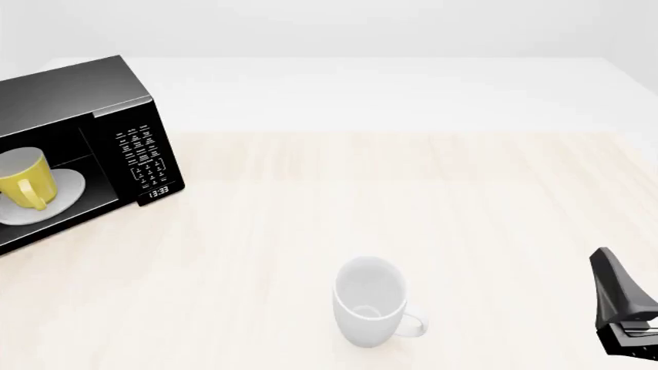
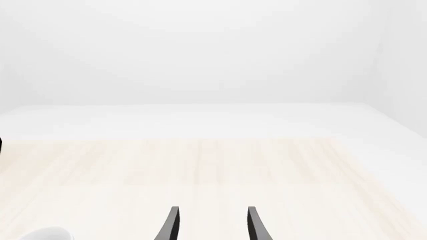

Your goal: Put the yellow and white mug in the microwave and close it.

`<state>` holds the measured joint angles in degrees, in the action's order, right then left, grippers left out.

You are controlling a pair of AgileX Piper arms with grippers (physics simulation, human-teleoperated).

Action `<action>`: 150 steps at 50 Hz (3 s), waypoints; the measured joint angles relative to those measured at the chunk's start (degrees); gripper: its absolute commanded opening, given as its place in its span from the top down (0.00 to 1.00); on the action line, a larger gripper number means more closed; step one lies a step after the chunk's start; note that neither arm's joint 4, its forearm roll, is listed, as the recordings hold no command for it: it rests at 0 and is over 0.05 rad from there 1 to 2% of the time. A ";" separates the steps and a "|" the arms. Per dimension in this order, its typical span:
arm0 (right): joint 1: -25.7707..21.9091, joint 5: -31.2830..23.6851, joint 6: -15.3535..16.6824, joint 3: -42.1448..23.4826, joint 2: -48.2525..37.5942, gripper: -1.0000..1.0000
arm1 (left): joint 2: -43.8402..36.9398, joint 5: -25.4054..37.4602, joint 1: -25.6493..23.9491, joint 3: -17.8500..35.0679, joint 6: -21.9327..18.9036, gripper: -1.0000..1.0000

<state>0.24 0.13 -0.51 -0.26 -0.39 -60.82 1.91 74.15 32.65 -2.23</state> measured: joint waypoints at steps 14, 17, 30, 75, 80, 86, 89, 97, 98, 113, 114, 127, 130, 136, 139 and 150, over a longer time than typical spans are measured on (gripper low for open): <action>0.00 0.00 0.00 0.00 0.00 0.00 | -2.92 -3.91 -1.58 -2.33 -2.32 0.00; 0.00 0.00 0.00 0.00 0.00 0.00 | -3.63 -4.74 -2.08 -2.77 -2.78 0.00; 0.00 0.00 0.00 0.00 0.00 0.00 | -7.48 -8.00 -4.78 -3.96 -4.12 0.00; 0.00 0.00 0.00 0.00 0.00 0.00 | -20.74 -13.10 -16.82 -3.43 -4.78 0.00; 0.00 0.00 0.00 0.00 0.00 0.00 | -21.74 -13.43 -17.64 -3.30 -4.78 0.00; 0.00 0.00 0.00 0.00 0.00 0.00 | -22.57 -13.48 -18.73 -3.08 -4.66 0.00; 0.00 0.00 0.00 0.00 0.00 0.00 | -22.91 -13.44 -19.40 -2.97 -4.55 0.00; 0.00 0.00 0.00 0.00 0.00 0.00 | -23.61 -13.02 -21.35 -2.71 -4.11 0.00; 0.00 0.00 0.00 0.00 0.00 0.00 | -23.67 -12.95 -21.55 -2.68 -4.05 0.00; 0.00 0.00 0.00 0.00 0.00 0.00 | -23.79 -11.71 -24.37 -2.33 -3.09 0.00; 0.00 0.00 0.00 0.00 0.00 0.00 | -23.75 -11.62 -24.55 -2.31 -3.03 0.00; 0.00 0.00 0.00 0.00 0.00 0.00 | -23.06 -10.44 -26.63 -2.14 -2.26 0.00; 0.00 0.00 0.00 0.00 0.00 0.00 | -22.91 -10.21 -27.19 -2.12 -2.09 0.00; 0.00 0.00 0.00 0.00 0.00 0.00 | -22.68 -9.87 -28.07 -2.12 -2.01 0.00; 0.00 0.00 0.00 0.00 0.00 0.00 | -22.50 -9.72 -28.41 -2.17 -2.02 0.00; 0.00 0.00 0.00 0.00 0.00 0.00 | -21.83 -9.15 -29.82 -2.26 -1.61 0.00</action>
<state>0.24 0.13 -0.51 -0.26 -0.39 -82.65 -7.24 44.33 30.39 -3.84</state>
